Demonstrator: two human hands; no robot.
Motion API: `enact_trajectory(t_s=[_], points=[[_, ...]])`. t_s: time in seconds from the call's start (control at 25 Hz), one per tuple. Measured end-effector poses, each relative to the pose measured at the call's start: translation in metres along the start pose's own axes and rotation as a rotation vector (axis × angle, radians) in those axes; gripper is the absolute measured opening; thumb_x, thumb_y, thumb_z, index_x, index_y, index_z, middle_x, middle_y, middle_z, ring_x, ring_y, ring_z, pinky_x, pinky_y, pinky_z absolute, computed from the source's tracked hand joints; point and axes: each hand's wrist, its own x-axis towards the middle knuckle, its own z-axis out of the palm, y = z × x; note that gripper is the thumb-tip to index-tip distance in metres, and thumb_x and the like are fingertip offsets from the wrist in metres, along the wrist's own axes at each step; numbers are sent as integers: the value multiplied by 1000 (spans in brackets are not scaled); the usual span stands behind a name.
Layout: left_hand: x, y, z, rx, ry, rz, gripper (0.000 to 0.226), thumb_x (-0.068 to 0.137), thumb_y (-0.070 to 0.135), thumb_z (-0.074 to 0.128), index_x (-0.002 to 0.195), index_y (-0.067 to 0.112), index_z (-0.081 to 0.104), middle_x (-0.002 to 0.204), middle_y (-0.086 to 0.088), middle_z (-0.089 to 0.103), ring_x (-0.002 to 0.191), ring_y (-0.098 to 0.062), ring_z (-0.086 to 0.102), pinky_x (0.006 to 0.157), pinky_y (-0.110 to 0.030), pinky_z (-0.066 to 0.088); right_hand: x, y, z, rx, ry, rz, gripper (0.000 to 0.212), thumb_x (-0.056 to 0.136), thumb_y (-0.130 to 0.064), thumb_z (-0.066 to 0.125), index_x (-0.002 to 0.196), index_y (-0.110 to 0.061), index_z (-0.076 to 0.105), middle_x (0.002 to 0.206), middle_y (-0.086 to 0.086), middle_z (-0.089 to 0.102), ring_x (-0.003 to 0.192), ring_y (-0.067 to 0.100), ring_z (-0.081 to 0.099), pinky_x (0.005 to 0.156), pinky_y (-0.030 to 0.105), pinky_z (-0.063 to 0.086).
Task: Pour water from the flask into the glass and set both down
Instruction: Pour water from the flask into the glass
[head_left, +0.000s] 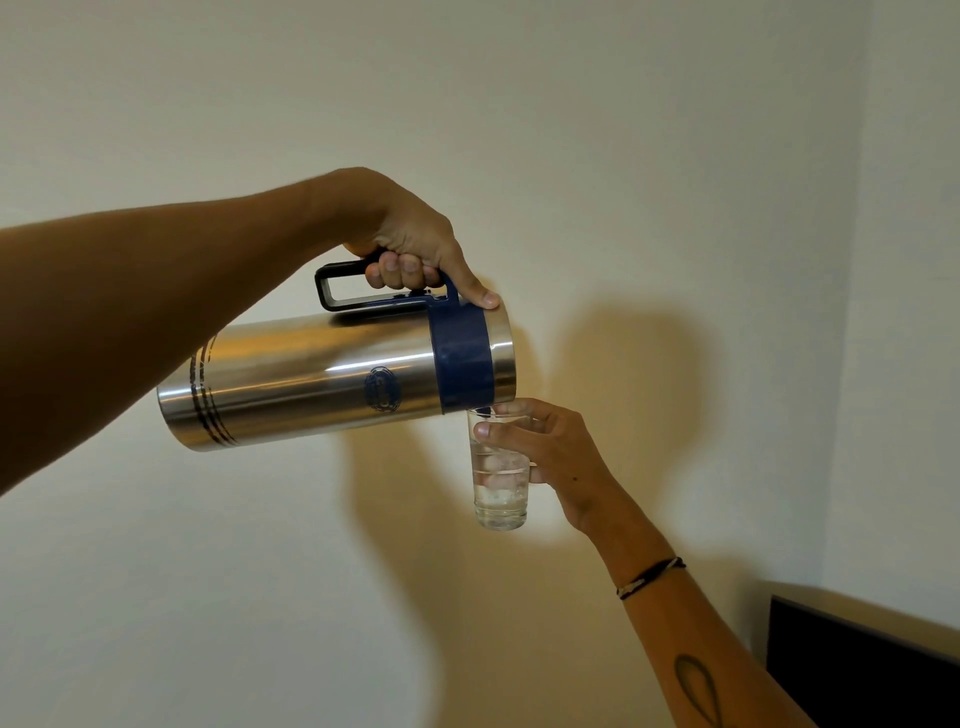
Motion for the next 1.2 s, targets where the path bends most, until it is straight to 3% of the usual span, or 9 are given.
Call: enact_trajectory(t_s=[0.12,0.24,0.36,0.52,0.68,0.76,0.88,1.2], points=[[-2,-7,0,-21,0,8,63,78,65,83,52,22,44,40,5,36,35,-12,31,44,-22,29,2,-1,-1,12,19,-5,34,78,-38,92,109,-32,79,97,-8,87,91,18,84,80,34,70],[-9,-33,2,-205,-30,35,65,76,65,83,47,25,42,41,6,33,35,-11,29,42,-22,27,5,-4,-1,33,14,9,37,78,-36,96,111,-29,80,99,-4,87,93,21,84,88,43,70],[-13,-74,15,-446,-29,53,68,72,68,90,45,26,43,41,7,35,34,-10,29,39,-21,29,9,-9,0,47,15,15,45,71,-41,95,111,-27,82,100,-3,87,90,19,84,83,40,70],[-17,-128,52,-764,57,77,76,52,74,98,46,26,40,37,6,33,30,-9,27,34,-18,26,16,-15,6,65,0,31,34,81,-26,96,111,-19,83,95,0,87,80,17,84,69,30,66],[-23,-165,93,-1080,177,123,81,35,71,103,44,24,37,33,8,29,23,-7,24,28,-14,22,23,-22,11,72,38,69,41,79,-23,98,115,-12,82,99,8,86,87,34,85,74,45,71],[-26,-179,106,-1198,242,142,79,34,70,102,40,25,37,32,8,28,22,-6,24,27,-14,22,27,-24,10,76,47,78,40,79,-23,97,114,-10,83,98,6,84,85,31,83,78,49,71],[-31,-190,120,-1295,334,157,78,34,72,100,40,25,37,33,9,29,23,-6,24,27,-15,23,31,-26,5,108,47,86,39,81,-19,96,116,-8,82,100,7,84,84,28,82,78,49,71],[-32,-202,147,-1385,395,152,77,37,74,97,41,26,37,33,9,30,24,-6,24,26,-17,24,30,-9,-1,67,68,103,42,76,-26,98,114,-15,83,113,17,85,109,49,79,92,63,67]])
